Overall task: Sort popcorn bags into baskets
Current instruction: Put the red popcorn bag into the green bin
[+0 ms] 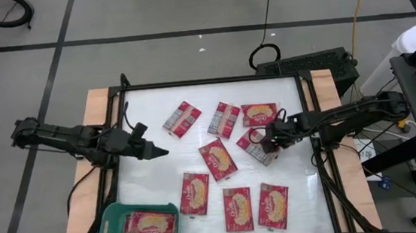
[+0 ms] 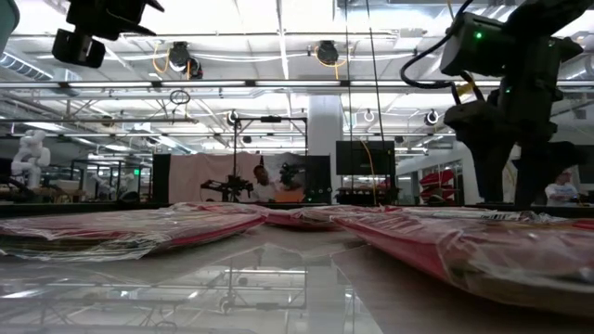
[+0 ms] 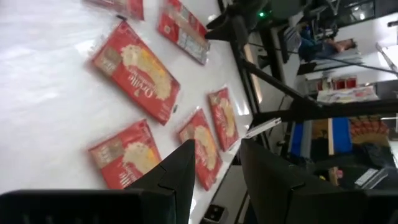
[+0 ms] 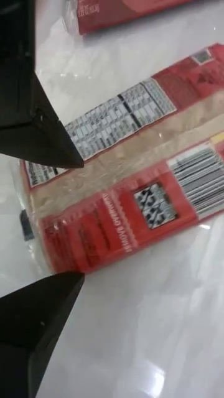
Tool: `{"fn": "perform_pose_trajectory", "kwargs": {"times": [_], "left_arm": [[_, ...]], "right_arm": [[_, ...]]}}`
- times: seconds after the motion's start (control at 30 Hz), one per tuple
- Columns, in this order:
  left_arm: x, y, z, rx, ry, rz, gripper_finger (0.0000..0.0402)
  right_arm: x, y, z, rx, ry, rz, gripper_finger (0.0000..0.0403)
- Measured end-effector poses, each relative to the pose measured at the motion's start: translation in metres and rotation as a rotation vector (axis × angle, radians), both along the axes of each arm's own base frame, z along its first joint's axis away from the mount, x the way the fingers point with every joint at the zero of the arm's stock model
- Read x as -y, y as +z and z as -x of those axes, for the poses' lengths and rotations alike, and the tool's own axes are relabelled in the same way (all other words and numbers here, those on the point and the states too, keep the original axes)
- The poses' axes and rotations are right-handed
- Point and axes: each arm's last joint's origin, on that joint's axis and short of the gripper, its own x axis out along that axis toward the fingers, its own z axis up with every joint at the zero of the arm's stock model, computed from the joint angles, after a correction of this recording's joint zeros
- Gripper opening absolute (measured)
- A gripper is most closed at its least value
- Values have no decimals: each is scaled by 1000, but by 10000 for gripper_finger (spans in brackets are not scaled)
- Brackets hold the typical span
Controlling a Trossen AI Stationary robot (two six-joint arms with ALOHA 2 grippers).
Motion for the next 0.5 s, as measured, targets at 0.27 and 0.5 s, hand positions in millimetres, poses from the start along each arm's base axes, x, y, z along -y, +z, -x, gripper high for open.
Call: {"fn": "perform_pose_trajectory", "kwargs": {"times": [0.27,0.5], "left_arm": [[-4,-2,-4,-7,18,7,131],[-6,-3,-9,-10,23,9,131]], "right_arm": [[6,-6,-2,-35,136,52,279],[2,-18,-10,-75,199,21,254]]}}
